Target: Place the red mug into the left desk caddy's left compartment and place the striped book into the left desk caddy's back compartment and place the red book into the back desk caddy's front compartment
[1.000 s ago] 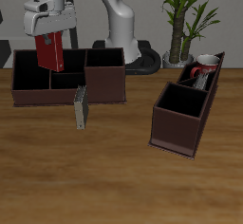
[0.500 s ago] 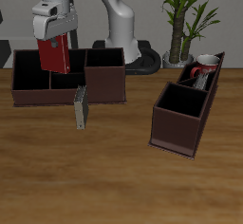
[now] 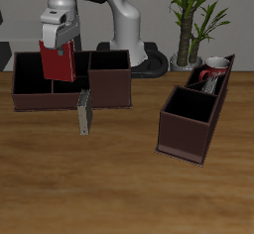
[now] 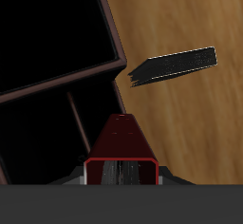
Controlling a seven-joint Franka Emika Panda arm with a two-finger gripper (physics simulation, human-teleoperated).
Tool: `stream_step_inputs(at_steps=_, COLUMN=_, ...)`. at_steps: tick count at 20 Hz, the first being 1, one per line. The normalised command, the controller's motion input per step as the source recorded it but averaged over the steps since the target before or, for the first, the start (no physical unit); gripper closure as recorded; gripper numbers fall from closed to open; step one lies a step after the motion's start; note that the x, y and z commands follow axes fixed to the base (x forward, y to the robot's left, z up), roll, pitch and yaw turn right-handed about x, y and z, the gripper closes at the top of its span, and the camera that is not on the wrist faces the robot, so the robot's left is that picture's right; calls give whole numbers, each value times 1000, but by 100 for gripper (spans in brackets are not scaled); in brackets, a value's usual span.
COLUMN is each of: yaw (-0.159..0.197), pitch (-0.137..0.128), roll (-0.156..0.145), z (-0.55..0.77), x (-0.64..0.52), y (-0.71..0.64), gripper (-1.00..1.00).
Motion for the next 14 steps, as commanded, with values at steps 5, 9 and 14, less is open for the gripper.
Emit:
stream_step_inputs(at_steps=5, yaw=74, pitch=78, roll=28, z=-197, x=-42, y=234, gripper=100)
stream_step_inputs(at_steps=9, yaw=-4, pitch=95, roll=-11, z=-198, x=56, y=137, gripper=100)
stream_step_inputs(at_steps=14, yaw=75, pitch=-10, roll=3, z=-124, x=-40, y=69, gripper=100)
